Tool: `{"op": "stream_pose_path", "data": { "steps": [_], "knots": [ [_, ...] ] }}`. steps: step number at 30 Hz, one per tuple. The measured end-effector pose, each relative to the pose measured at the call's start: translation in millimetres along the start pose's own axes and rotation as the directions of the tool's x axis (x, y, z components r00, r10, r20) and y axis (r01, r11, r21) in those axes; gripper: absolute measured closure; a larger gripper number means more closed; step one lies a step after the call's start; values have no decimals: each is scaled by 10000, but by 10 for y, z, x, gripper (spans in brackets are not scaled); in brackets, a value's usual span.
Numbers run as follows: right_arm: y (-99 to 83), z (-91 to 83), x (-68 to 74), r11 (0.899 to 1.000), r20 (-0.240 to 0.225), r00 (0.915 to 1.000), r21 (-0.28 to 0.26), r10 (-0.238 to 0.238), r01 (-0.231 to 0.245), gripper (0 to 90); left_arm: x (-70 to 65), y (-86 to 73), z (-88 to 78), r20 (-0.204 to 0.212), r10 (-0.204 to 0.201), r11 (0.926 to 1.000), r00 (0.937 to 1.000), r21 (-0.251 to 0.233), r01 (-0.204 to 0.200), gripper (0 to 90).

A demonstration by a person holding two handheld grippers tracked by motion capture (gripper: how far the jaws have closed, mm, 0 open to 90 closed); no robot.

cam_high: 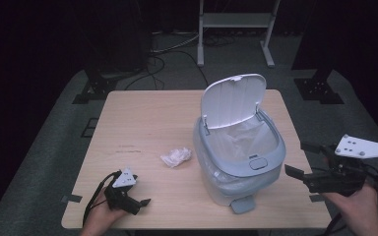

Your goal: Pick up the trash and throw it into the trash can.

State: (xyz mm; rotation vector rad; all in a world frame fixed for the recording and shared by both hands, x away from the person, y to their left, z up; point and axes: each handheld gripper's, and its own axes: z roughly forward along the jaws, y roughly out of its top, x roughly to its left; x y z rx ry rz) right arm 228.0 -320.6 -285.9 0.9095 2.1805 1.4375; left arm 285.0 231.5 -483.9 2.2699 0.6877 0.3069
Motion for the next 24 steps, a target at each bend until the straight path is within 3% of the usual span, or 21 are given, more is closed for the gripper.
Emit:
{"op": "stream_pose_path", "data": {
  "steps": [4,15,24],
  "knots": [
    [-64,34,-11,9998,237,9997,183,-47,43,85,0,0,0,0,3,10000,10000,1,-3,0],
    [-247,133,-45,9990,117,9999,438,-99,93,72,0,0,0,0,1,10000,10000,0,-1,0],
    [-437,265,-78,9977,152,9988,495,-466,458,73,0,0,0,2,-1,10000,10000,-2,1,0]
  ]
}}
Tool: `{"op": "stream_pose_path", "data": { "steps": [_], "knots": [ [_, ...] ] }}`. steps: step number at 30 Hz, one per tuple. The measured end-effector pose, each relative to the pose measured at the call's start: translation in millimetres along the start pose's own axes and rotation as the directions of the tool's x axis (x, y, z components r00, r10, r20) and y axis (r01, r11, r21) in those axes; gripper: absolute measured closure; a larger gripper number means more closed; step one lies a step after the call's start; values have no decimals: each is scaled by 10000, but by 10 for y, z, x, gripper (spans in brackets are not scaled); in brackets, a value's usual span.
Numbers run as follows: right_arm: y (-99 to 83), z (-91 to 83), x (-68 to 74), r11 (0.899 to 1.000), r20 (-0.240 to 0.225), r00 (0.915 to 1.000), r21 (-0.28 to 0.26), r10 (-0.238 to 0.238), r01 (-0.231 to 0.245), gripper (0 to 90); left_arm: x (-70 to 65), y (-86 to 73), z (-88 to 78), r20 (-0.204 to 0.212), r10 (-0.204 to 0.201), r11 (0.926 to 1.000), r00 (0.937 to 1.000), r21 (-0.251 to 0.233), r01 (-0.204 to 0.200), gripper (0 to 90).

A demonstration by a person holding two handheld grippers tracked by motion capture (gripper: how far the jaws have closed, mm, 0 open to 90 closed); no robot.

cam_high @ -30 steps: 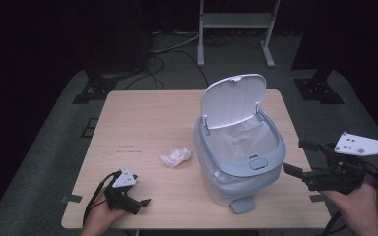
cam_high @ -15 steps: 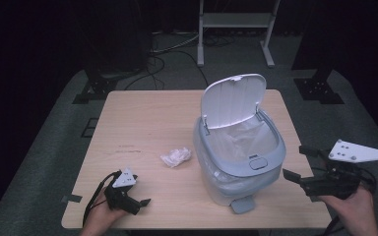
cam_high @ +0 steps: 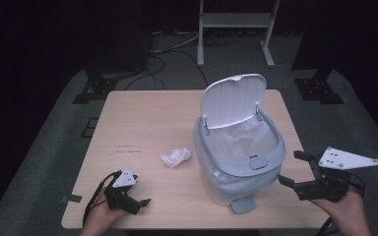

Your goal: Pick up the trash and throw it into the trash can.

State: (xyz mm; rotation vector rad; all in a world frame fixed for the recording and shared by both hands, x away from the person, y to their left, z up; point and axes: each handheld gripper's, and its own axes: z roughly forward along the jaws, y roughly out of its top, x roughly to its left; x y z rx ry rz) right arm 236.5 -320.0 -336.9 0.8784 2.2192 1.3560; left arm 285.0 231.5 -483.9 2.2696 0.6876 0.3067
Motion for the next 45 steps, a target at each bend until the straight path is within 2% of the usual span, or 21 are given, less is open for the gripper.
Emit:
{"op": "stream_pose_path", "data": {
  "steps": [14,28,32,40,45],
  "knots": [
    [-282,179,-57,9972,54,10000,751,40,-44,73,0,0,-2,5,8,10000,10000,23,-8,0],
    [-609,370,-163,9911,-44,9986,1229,518,-509,72,-3,-1,-1,5,-31,10000,10000,-6,31,0],
    [-727,444,-198,9862,21,9974,1492,727,-722,72,-2,0,-2,0,-14,10000,10000,6,14,0],
    [-889,598,-200,9741,132,9981,2174,602,-616,73,1,5,1,9,-7,10000,10000,20,7,0],
    [-949,655,-210,9704,185,9982,2342,568,-596,72,-7,23,8,6,-28,9999,10000,108,28,0]
  ]
}}
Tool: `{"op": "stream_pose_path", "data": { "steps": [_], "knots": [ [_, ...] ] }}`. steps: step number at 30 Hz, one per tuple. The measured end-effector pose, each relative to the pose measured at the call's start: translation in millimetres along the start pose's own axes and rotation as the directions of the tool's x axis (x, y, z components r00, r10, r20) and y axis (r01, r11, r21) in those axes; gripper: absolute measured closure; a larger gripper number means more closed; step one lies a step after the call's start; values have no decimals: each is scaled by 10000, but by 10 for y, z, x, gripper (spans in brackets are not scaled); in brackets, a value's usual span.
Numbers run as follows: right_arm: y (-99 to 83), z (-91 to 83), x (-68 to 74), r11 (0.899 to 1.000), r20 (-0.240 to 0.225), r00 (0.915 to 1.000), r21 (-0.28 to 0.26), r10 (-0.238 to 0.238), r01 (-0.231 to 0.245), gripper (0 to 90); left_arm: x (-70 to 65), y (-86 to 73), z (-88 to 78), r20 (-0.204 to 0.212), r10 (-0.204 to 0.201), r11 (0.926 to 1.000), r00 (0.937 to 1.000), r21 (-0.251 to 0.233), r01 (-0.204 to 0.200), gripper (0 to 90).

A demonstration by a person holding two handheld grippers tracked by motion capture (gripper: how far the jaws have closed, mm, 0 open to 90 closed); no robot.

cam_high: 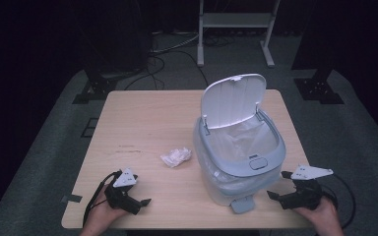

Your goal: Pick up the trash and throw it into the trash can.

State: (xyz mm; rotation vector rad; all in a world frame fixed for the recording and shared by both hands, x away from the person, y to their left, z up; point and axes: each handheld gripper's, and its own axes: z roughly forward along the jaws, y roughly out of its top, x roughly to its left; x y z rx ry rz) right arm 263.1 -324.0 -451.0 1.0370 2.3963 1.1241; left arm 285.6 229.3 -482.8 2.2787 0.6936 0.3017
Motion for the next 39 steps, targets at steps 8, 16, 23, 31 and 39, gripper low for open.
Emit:
{"op": "stream_pose_path", "data": {
  "steps": [8,16,23,31,39],
  "knots": [
    [-92,102,-38,9991,-49,9999,394,138,-135,72,3,58,-20,83,-158,9994,9998,-316,160,0],
    [-154,227,-44,9953,167,9998,963,77,-93,72,-5,264,-20,182,-152,9981,9997,-600,163,0],
    [-179,276,-42,9938,260,9997,1113,19,-48,61,12,408,25,264,-58,9965,9996,-835,80,0],
    [-194,311,-32,9955,325,9995,948,-27,-4,19,34,533,77,283,23,9942,9996,-1076,8,0],
    [-219,320,-38,9977,357,9994,678,-1,-23,13,60,626,97,217,103,9936,9997,-1131,-78,0]
  ]
}}
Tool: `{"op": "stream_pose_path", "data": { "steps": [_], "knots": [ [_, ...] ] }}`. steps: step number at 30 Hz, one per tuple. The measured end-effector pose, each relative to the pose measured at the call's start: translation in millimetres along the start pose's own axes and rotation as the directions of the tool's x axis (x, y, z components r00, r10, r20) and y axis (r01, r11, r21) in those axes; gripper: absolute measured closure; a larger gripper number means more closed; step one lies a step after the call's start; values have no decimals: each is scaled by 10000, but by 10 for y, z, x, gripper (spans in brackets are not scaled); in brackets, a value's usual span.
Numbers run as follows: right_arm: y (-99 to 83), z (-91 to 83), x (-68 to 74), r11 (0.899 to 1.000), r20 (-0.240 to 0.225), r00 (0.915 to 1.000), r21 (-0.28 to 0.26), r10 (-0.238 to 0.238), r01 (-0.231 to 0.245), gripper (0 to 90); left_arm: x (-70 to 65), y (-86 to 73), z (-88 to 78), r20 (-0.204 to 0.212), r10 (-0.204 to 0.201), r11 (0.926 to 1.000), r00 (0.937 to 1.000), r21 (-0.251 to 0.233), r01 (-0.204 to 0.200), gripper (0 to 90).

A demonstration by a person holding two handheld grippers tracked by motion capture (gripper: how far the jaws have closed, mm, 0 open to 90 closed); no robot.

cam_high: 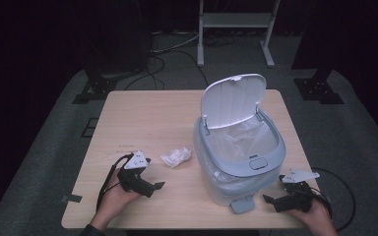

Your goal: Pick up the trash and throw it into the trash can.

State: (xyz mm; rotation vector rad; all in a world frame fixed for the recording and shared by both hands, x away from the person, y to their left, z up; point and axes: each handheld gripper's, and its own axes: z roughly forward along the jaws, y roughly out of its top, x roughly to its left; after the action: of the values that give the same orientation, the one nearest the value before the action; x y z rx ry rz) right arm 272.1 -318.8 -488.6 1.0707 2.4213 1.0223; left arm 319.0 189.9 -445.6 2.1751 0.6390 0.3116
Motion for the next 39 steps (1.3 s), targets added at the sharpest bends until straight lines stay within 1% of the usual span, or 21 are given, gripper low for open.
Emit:
{"op": "stream_pose_path", "data": {
  "steps": [3,4,5,8,10,14,19,20,21,22,24,26,28,29,30,33,34,37,39],
  "knots": [
    [0,0,0,10000,0,10000,1,0,0,13,6,20,12,10,-20,10000,10000,-12,20,0],
    [0,0,0,10000,-1,10000,-3,6,-6,13,12,41,27,17,48,10000,10000,-29,-48,0],
    [0,0,0,10000,1,10000,1,3,-3,13,15,49,36,7,39,9999,10000,-149,-39,0],
    [0,1,-1,10000,3,10000,-4,-7,7,13,27,68,66,18,-58,9996,10000,-288,58,0],
    [0,0,-1,10000,2,10000,-1,-5,5,13,37,80,89,65,-111,9996,9999,-276,112,0],
    [0,0,-1,10000,1,10000,-2,-9,9,14,40,134,133,82,43,9999,10000,-119,-42,0],
    [0,1,-1,10000,-2,10000,-4,-4,4,13,45,196,174,83,-5,9998,10000,-216,7,0],
    [0,1,-1,10000,-4,10000,-9,-5,5,13,58,224,188,75,85,9998,9999,-186,-84,0],
    [0,1,-1,10000,-4,10000,-9,-5,5,13,58,224,188,75,85,9998,9999,-186,-84,0],
    [0,1,0,10000,-3,10000,-6,-1,1,13,56,232,203,56,1,9994,10000,-335,0,0],
    [0,1,-1,10000,-5,10000,-8,-2,2,13,71,253,247,79,-63,9991,9999,-429,66,0],
    [0,2,-1,10000,-6,10000,-15,-3,3,13,74,261,262,69,-91,9989,9999,-452,94,0],
    [0,1,-1,10000,-7,10000,-13,-3,3,13,87,310,310,89,-23,9996,10000,-289,25,0],
    [0,1,-1,10000,-7,10000,-13,-3,3,13,87,310,310,89,-23,9996,10000,-289,25,0],
    [0,1,-1,10000,-4,10000,-8,-3,3,13,96,343,336,106,-2,9994,9999,-346,6,0],
    [0,1,0,10000,-5,10000,-6,-2,2,13,107,374,365,88,13,9994,10000,-335,-10,0],
    [0,1,0,10000,-4,10000,-7,-1,1,13,122,392,392,55,19,9990,10000,-446,-16,0],
    [0,1,-1,10000,-5,10000,-8,-2,2,13,144,409,436,86,-76,9986,9999,-517,80,0],
    [0,1,-1,10000,-5,10000,-5,-2,2,13,153,419,450,95,-69,9990,9999,-434,73,0]
  ]
}}
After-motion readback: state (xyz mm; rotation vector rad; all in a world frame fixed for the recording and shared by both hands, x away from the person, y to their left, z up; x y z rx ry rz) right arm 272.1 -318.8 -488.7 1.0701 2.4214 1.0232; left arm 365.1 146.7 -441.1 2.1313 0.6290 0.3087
